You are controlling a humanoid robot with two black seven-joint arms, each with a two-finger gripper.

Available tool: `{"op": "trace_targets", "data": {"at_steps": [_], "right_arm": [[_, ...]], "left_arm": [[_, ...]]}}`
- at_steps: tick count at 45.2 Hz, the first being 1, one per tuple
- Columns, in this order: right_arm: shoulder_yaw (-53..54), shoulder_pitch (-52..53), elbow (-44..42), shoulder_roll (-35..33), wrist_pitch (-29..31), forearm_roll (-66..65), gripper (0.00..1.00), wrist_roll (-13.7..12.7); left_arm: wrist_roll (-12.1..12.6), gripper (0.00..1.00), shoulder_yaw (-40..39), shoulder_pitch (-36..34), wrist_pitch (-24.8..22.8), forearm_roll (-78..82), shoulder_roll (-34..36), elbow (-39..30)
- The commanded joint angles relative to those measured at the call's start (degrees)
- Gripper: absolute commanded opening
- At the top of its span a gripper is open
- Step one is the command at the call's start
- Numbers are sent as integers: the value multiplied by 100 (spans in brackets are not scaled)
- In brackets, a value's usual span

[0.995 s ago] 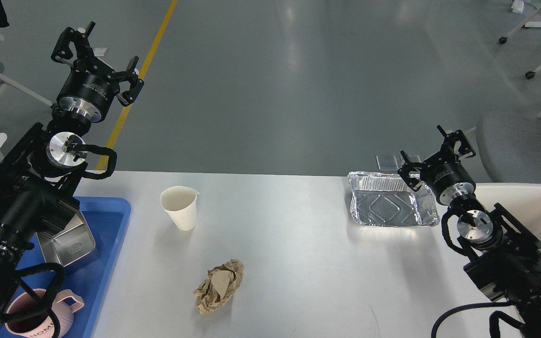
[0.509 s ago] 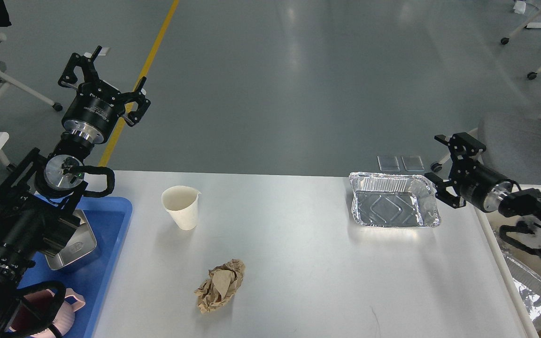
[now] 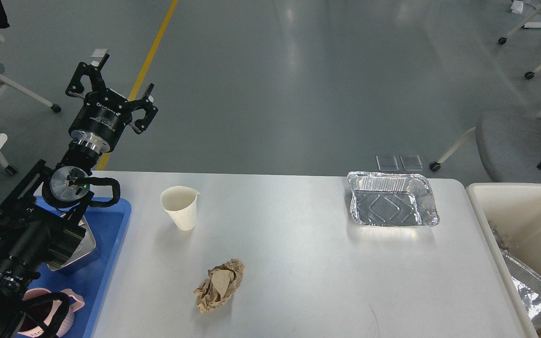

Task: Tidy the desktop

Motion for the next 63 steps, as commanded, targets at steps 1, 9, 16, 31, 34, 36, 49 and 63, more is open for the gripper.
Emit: {"op": "trace_targets", "data": {"at_steps": [1, 9, 16, 31, 34, 36, 49, 63], "right_arm": [[53, 22, 771, -1000, -1, -3, 100, 17], [220, 408, 1484, -2152, 253, 14, 100, 140], [229, 936, 1704, -2812, 631, 6, 100, 377], [528, 1033, 1757, -3296, 913, -504, 100, 703], [528, 1007, 1730, -3208, 913, -627, 100, 703], [528, 963, 1713, -3121, 913, -776, 100, 694], [589, 655, 1467, -2505, 904, -1787, 100, 694], [581, 286, 677, -1276, 860, -2701, 100, 668]], "left_arm": [[-2, 97, 1, 61, -38, 1, 0, -27], [-37, 97, 18, 132, -38, 9, 0, -141], [-37, 97, 18, 123, -38, 9, 0, -141], [-37, 97, 71, 114, 24, 9, 9, -141], [-37, 97, 71, 114, 24, 9, 17, -141], [-37, 97, 71, 114, 24, 9, 17, -141], [-37, 97, 80, 114, 33, 18, 26, -141], [-37, 97, 97, 114, 42, 27, 26, -141]]}}
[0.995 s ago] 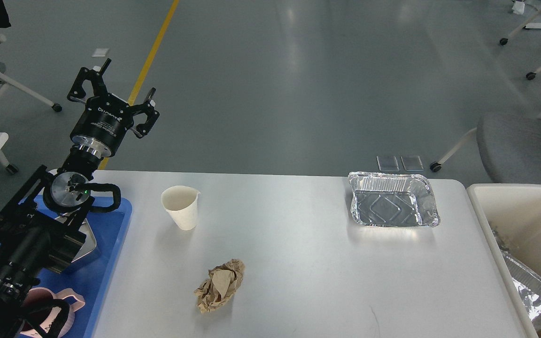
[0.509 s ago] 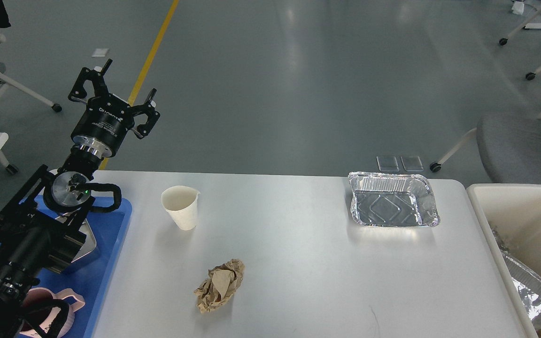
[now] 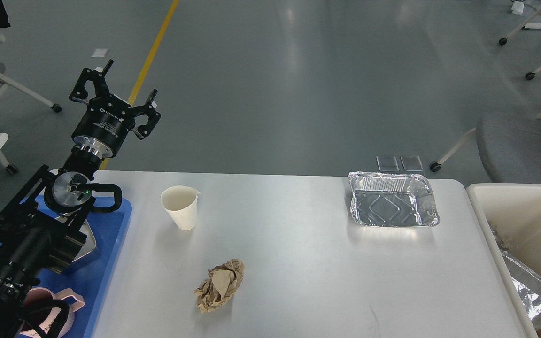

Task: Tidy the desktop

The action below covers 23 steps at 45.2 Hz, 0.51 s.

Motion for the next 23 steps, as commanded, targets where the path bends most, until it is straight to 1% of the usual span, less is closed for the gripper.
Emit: {"op": "trace_targets", "data": {"at_steps": [1, 11, 17, 23], "right_arm": [[-18, -156, -544, 715, -20, -322, 100, -26], [-80, -165, -1546, 2157, 6, -981, 100, -43], [-80, -165, -2117, 2974, 50, -1254, 100, -8], [-88, -104, -2610, 3748, 226, -1737, 100, 1]], "left_arm": [[0, 97, 1, 0, 0, 0, 25, 0], [0, 97, 10, 62, 0, 18, 34, 0], [0, 97, 10, 70, 0, 44, 61, 9], [0, 97, 10, 79, 0, 62, 87, 27]]}}
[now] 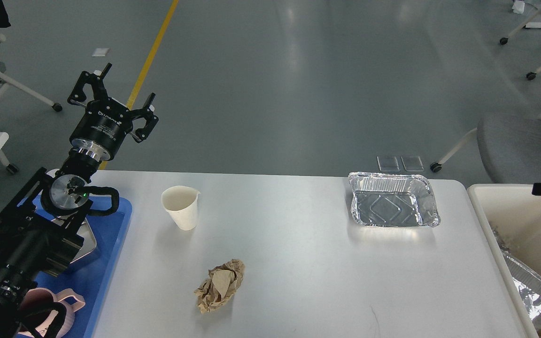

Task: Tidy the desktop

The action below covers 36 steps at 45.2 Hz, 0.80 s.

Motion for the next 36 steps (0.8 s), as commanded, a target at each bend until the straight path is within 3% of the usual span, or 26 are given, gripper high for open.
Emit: {"op": "trace_targets", "data": {"at_steps": [1, 10, 19, 36], "right_arm": [[-11, 70, -496, 787, 158, -494, 100, 11], [-72, 518, -1428, 2009, 211, -1277, 100, 11], [-1319, 1774, -2394, 2756, 220, -1374, 100, 28], [-3209, 2917, -3520, 3925, 193, -1400, 100, 423]], "left_arm": [[0, 97, 0, 7, 0, 14, 21, 23], [0, 97, -9, 60, 17, 14, 39, 23], [0, 97, -9, 51, 26, 23, 39, 23], [0, 97, -9, 60, 9, 23, 136, 23]]}}
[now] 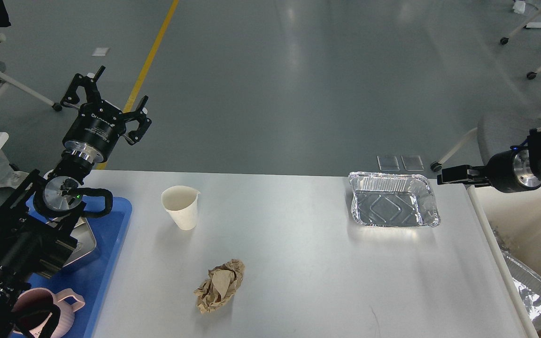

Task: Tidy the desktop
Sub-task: 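Reach the right gripper to the foil tray's near edge and grasp it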

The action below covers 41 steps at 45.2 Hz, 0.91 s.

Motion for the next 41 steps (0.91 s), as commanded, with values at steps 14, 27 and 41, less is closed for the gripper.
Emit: {"op": "trace_targets", "data": {"at_steps": [14, 27, 41], "right_arm": [[-1229, 471, -1652, 1366, -155, -3, 100, 232], [-1432, 392, -2434, 1911, -208, 94, 100, 249], [-1432, -100, -3155, 2377, -718, 181, 100, 153]], "left_arm": [[0, 97, 0, 16, -56, -9, 14, -18], [0, 97, 18, 42, -65, 0, -38, -18], [0, 97, 27, 112, -65, 9, -39, -36]]}}
